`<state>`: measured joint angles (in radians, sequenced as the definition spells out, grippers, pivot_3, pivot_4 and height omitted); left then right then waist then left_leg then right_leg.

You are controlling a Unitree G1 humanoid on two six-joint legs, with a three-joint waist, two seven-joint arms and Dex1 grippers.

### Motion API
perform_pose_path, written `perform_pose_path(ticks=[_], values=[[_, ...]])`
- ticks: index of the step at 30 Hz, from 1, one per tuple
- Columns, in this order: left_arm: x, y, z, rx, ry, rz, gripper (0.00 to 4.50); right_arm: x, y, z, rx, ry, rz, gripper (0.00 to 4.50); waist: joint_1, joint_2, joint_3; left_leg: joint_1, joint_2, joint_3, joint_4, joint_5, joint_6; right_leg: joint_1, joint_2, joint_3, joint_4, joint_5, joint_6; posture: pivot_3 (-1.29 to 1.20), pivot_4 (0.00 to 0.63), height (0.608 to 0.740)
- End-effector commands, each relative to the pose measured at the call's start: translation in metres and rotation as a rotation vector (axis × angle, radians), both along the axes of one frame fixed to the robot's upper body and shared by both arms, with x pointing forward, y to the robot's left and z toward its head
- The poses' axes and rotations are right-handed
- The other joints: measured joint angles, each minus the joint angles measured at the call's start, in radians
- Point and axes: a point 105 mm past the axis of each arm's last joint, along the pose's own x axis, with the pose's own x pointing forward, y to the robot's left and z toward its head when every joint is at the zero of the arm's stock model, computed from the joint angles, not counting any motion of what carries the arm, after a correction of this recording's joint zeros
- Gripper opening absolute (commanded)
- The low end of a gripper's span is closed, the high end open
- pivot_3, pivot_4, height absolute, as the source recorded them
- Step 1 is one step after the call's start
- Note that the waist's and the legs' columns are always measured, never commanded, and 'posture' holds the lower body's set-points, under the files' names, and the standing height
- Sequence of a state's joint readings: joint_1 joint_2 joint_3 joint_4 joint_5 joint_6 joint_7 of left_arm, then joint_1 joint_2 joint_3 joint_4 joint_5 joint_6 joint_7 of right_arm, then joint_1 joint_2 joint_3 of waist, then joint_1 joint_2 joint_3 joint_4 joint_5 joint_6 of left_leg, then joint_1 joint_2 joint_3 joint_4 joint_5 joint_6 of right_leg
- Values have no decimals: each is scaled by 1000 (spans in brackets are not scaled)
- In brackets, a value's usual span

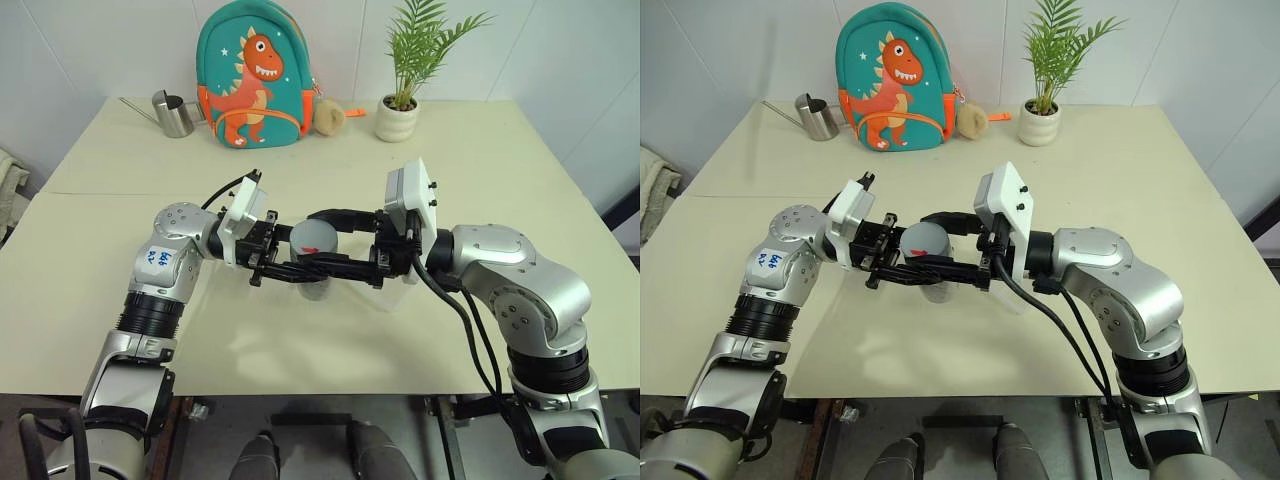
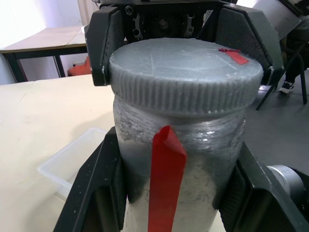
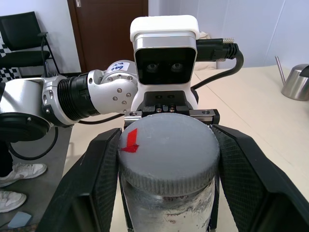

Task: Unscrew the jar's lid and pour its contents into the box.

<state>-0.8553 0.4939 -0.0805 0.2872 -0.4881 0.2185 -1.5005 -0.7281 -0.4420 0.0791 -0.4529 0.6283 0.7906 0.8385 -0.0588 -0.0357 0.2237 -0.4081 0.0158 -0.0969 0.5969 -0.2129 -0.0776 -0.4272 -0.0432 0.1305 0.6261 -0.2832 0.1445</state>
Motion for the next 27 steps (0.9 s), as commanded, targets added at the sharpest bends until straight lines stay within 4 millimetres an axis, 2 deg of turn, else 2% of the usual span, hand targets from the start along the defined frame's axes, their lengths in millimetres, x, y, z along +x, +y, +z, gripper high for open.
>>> perform_pose_path(ticks=[1, 4, 18, 27], values=[[-1, 7, 11, -3, -28, -3, 1940, -29, 13, 7, 5, -25, 185, 3521, 0, 0, 0, 0, 0, 0, 0, 0, 0, 0, 0, 0, 0, 0, 0, 0, 150, 740], [-4, 8, 10, 15, -27, -16, 1940, -21, 13, 13, 25, -59, 138, 4468, -1, 0, 0, 0, 0, 0, 0, 0, 0, 0, 0, 0, 1, 0, 0, 0, 150, 740], [-5, 10, 12, 28, -28, -22, 1940, -5, 10, 23, 46, -99, 44, 4468, 0, 0, 0, 0, 0, 0, 1, 0, 0, 0, 0, 0, 1, 0, 0, 0, 150, 740], [-4, 4, 12, 21, -44, -26, 1940, 3, 22, 23, 75, -80, 6, 4468, 0, 0, 0, 0, 0, 0, 1, 0, 0, 0, 0, 0, 1, 0, 0, 0, 150, 740]])
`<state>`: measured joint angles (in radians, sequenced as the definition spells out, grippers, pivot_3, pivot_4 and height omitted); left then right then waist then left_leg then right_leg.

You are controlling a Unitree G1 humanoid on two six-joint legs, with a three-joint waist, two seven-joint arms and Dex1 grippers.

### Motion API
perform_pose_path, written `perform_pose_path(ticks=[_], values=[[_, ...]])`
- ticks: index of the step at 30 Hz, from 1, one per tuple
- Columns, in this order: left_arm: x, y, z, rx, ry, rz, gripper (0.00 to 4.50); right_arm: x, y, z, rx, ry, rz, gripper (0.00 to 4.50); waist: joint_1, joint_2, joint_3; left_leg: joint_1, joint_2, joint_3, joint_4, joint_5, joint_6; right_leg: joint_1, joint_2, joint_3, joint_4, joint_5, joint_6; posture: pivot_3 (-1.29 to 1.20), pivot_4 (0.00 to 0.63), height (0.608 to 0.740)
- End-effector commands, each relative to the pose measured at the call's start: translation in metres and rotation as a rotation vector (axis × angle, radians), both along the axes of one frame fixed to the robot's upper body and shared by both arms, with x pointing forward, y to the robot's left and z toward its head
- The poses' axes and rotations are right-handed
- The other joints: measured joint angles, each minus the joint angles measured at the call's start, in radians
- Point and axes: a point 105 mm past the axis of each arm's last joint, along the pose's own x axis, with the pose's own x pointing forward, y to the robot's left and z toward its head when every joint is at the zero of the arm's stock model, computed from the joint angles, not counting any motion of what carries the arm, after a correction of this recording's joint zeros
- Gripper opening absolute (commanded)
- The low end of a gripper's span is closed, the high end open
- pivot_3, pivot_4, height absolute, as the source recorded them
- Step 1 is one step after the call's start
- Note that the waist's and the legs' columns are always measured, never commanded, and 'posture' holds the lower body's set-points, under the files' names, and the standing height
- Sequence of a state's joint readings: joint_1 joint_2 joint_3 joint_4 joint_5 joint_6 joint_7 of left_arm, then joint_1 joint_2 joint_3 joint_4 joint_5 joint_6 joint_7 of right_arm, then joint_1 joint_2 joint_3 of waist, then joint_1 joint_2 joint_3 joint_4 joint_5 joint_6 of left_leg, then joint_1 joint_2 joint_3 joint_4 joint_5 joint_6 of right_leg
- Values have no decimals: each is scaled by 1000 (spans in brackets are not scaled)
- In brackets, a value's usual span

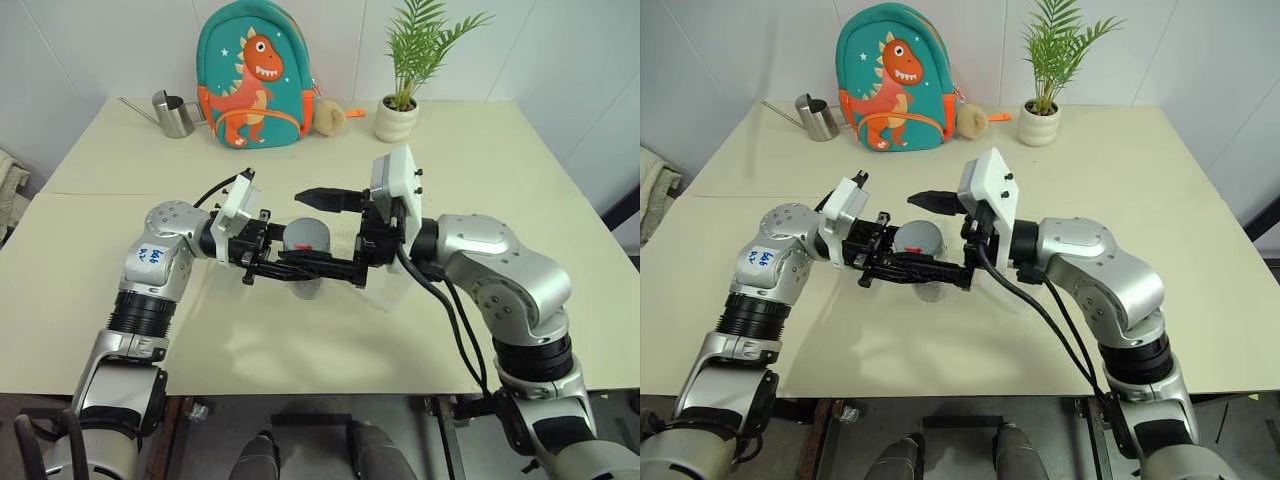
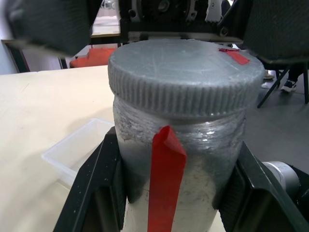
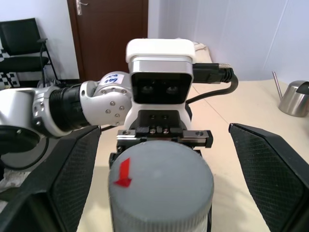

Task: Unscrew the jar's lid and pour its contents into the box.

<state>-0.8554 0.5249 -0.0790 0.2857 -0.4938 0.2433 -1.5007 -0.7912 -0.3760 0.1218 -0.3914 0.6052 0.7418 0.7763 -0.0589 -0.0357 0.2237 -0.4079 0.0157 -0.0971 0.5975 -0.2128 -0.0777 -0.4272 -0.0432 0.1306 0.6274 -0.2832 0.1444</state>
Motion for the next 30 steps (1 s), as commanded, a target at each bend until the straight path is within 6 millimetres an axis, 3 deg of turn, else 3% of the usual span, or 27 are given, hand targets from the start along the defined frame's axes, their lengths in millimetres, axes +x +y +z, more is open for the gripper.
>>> perform_pose_path(ticks=[1, 7, 14, 21, 30], values=[[-5, -3, 11, 2, -61, -48, 1940, -5, 8, 12, 25, -51, 15, 4468, 0, 0, 0, 0, 0, 0, 0, 0, 0, 0, 0, 0, 0, 0, 0, 0, 150, 740], [-4, -5, 10, -5, -50, -45, 1940, -8, 16, 12, 23, -39, 31, 4468, 1, 0, 0, 0, 0, 0, 0, 0, 0, 0, 0, 0, 0, 0, 0, 0, 150, 740], [-5, -8, 11, -15, -42, -54, 1940, 3, 17, 2, -20, -30, -26, 4468, 0, 0, 0, 0, 0, 0, 0, 0, 0, 0, 0, 0, 0, 0, 0, 0, 150, 740], [-7, -8, 11, -20, -48, -59, 1940, 14, 6, 4, -26, -43, -90, 4468, -1, 0, 0, 0, 0, 0, 0, 0, 0, 0, 0, 0, 0, 0, 0, 0, 150, 740], [-7, 1, 6, -13, -40, -23, 1940, 21, -28, 18, -13, -77, -188, 4468, 0, 0, 0, 0, 0, 0, 0, 0, 0, 0, 0, 0, 0, 0, 0, 0, 150, 740]])
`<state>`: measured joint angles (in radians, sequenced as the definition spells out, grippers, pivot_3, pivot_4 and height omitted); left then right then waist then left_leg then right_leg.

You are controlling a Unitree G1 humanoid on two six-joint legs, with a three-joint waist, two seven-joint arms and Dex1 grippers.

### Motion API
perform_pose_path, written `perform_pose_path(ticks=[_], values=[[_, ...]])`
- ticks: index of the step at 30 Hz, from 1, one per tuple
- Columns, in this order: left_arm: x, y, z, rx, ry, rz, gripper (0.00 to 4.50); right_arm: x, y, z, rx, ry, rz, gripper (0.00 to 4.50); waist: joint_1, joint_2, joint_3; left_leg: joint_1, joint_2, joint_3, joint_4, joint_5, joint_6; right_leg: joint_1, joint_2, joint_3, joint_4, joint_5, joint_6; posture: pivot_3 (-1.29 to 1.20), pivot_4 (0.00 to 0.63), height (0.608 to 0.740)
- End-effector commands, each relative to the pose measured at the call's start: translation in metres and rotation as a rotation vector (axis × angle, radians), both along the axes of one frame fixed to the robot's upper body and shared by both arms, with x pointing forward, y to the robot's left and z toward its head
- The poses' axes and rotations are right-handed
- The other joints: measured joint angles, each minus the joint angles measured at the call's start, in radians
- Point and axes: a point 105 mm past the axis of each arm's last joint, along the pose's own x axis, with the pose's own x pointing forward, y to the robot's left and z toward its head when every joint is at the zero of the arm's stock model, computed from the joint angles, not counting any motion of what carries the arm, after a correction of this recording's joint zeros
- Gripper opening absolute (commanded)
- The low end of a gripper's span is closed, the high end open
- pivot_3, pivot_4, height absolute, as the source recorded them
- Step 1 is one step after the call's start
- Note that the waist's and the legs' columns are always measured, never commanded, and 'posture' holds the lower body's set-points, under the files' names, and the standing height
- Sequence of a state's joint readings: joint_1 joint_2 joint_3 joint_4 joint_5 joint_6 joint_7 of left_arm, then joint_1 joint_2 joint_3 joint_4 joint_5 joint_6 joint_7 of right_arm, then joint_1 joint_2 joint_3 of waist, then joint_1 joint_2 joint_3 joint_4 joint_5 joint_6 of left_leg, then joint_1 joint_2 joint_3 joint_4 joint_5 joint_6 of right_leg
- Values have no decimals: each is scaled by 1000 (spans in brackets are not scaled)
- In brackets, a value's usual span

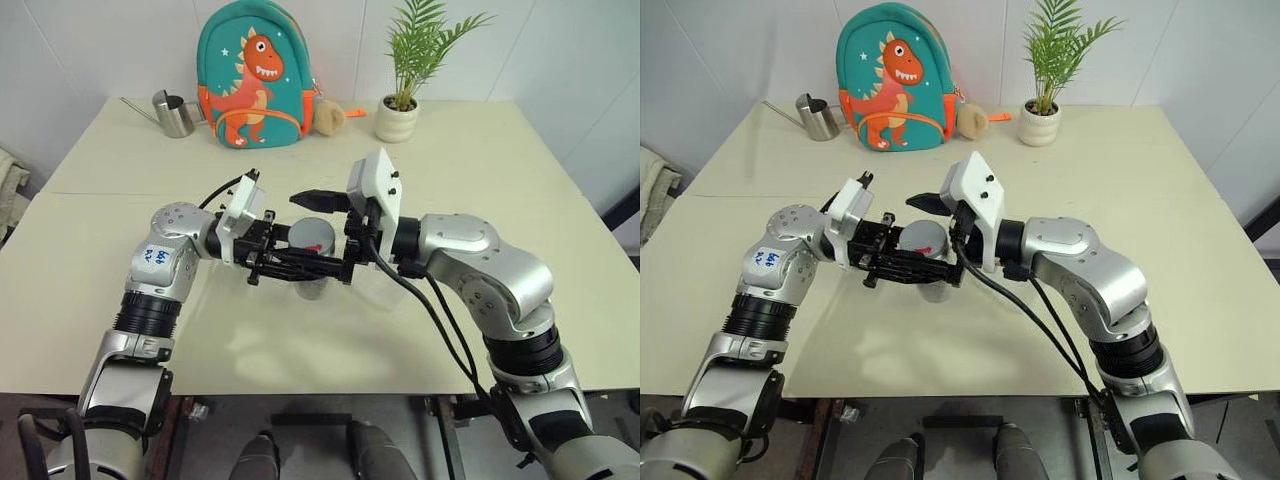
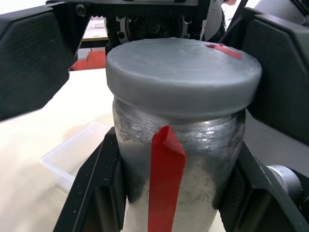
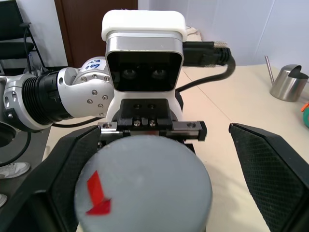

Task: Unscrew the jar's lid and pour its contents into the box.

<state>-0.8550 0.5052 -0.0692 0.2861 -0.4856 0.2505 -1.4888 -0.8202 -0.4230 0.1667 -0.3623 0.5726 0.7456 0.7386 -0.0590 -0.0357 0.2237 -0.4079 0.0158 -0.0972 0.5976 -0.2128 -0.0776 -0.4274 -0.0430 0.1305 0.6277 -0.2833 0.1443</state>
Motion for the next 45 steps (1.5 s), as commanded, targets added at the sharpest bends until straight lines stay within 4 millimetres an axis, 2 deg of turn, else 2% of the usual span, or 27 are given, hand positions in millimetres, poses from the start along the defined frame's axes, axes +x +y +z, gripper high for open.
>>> perform_pose_path(ticks=[1, 5, 20, 27, 34, 38, 45], values=[[-7, 5, 6, 1, -47, -24, 1940, 9, -30, 24, 48, -76, -122, 4468, 0, 0, 0, 0, 0, 0, 0, 0, 0, 0, 0, 0, 0, 0, 0, 0, 150, 740], [-6, 7, 5, 2, -47, -11, 1940, 8, -41, 24, 29, -81, -145, 4468, 1, 0, 0, 0, 0, 0, 0, 0, 0, 0, 0, 0, 0, 0, 0, 0, 150, 740], [4, 14, 6, 8, -48, 32, 1940, -9, -55, 20, -9, -67, -159, 4468, 2, 0, 0, 0, 0, 0, 0, 0, 0, 0, 0, 0, 0, 0, 0, 0, 150, 740], [7, 12, 8, 4, -50, 32, 1940, -12, -55, 29, 22, -75, -161, 4468, 2, 0, 0, 0, 0, 0, 0, 0, 0, 0, 0, 0, 0, 0, 0, 0, 150, 740], [7, 6, 9, 3, -43, -1, 1940, -9, -28, 38, 107, -46, -102, 4468, 2, 0, 0, 0, 0, 0, 0, 0, 0, 0, 0, 0, 0, 0, 0, 0, 150, 740], [7, 3, 10, 5, -38, -11, 1940, -10, -10, 33, 123, -7, -58, 4468, 0, 0, 0, 0, 0, 0, 0, 0, 0, 0, 0, 0, 0, 0, 0, 0, 150, 740], [6, 4, 9, 25, -36, -19, 1940, -11, 6, 23, 108, 29, -8, 4468, 1, 0, 0, 0, 0, 0, 0, 0, 0, 0, 0, 0, 1, 0, 0, 0, 150, 740]])
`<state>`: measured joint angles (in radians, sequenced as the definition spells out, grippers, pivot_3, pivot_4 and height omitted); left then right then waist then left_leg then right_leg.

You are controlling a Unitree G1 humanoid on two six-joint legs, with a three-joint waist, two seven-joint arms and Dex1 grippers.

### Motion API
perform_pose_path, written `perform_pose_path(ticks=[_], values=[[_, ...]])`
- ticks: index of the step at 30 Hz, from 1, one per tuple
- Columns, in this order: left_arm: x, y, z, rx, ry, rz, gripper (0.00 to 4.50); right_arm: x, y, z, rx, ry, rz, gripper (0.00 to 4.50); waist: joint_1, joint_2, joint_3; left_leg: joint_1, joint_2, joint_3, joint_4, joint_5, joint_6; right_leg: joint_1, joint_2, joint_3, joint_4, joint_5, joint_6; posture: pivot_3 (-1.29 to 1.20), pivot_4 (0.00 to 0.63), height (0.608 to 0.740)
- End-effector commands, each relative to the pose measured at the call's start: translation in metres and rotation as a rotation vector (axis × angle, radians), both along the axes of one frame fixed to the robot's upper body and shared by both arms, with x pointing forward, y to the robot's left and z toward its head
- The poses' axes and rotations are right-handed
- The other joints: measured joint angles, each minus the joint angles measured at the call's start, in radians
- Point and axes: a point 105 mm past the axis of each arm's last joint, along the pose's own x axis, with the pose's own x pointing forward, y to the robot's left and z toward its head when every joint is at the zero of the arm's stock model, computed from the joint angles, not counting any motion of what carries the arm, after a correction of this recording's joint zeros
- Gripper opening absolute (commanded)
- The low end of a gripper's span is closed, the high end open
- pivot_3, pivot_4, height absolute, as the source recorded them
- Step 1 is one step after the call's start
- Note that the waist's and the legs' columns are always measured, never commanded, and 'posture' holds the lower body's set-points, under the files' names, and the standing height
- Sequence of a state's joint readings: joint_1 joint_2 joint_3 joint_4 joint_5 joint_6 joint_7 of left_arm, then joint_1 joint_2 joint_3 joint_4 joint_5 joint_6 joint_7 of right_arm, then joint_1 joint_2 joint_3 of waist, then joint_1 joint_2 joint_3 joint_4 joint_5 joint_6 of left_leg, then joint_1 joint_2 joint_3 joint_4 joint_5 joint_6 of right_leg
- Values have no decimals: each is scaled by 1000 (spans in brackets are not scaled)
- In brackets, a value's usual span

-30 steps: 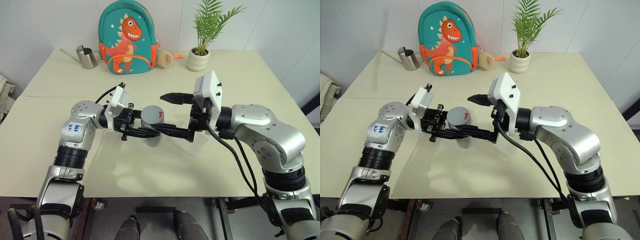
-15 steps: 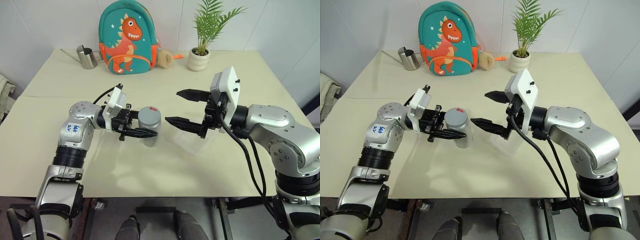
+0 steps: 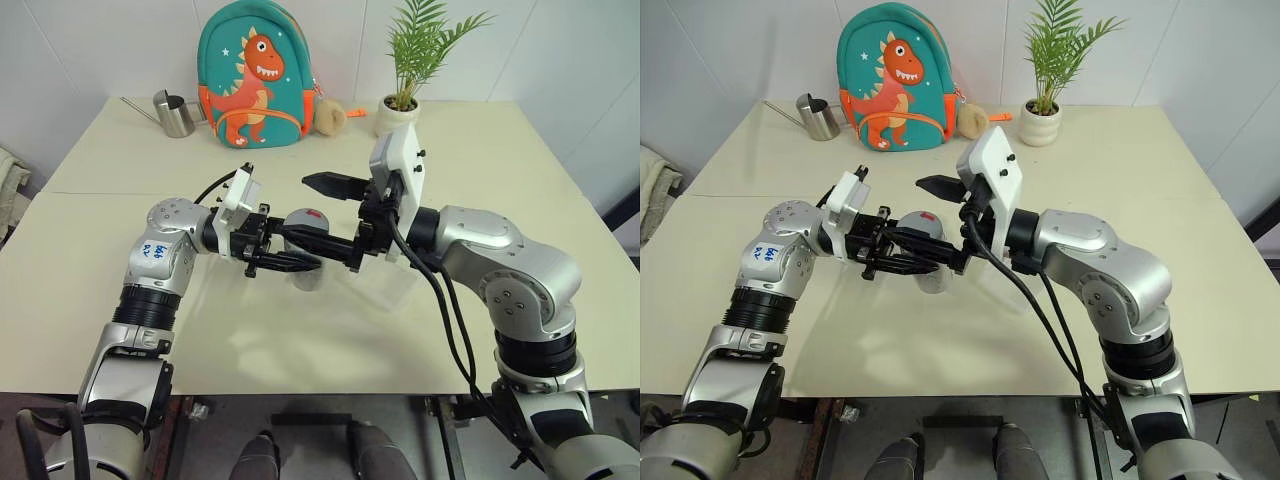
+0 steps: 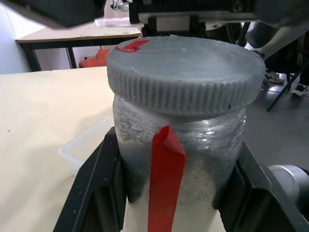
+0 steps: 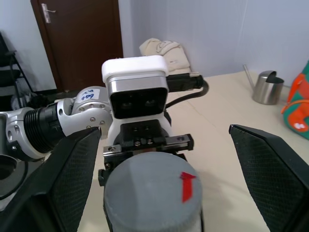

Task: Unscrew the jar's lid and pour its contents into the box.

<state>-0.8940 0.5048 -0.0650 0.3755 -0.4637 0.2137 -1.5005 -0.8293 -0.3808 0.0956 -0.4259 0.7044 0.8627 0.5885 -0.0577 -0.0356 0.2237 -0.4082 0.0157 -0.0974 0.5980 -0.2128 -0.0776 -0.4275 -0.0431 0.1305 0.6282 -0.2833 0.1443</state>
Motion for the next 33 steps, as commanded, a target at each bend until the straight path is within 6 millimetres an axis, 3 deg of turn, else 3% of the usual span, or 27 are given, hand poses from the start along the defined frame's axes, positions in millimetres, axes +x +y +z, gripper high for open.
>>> perform_pose_path(ticks=[1, 13, 21, 33], values=[[-4, -1, 9, 23, -35, -47, 1940, -5, 8, 7, 4, -38, 29, 4468, -1, 0, 0, 0, 0, 0, 0, 0, 0, 0, 0, 0, 0, 0, 0, 0, 150, 740], [-5, 0, 8, 29, -31, -42, 1940, 6, 18, -5, -15, -20, -1, 4468, -1, 0, 0, 0, 0, 0, 0, 0, 0, 0, 0, 0, 0, 0, 0, 0, 150, 740], [-4, -1, 8, 26, -32, -37, 1940, 15, 7, -4, -20, -33, -62, 4468, -2, 0, 0, 0, 0, 0, 0, 0, 0, 0, 0, 0, 0, 0, 0, 0, 150, 740], [-5, -1, 7, 27, -34, -37, 1940, 13, -14, -2, -40, -46, -104, 4468, -2, 0, 0, 0, 0, 0, 0, 0, 0, 0, 0, 0, 0, 0, 0, 0, 150, 740]])
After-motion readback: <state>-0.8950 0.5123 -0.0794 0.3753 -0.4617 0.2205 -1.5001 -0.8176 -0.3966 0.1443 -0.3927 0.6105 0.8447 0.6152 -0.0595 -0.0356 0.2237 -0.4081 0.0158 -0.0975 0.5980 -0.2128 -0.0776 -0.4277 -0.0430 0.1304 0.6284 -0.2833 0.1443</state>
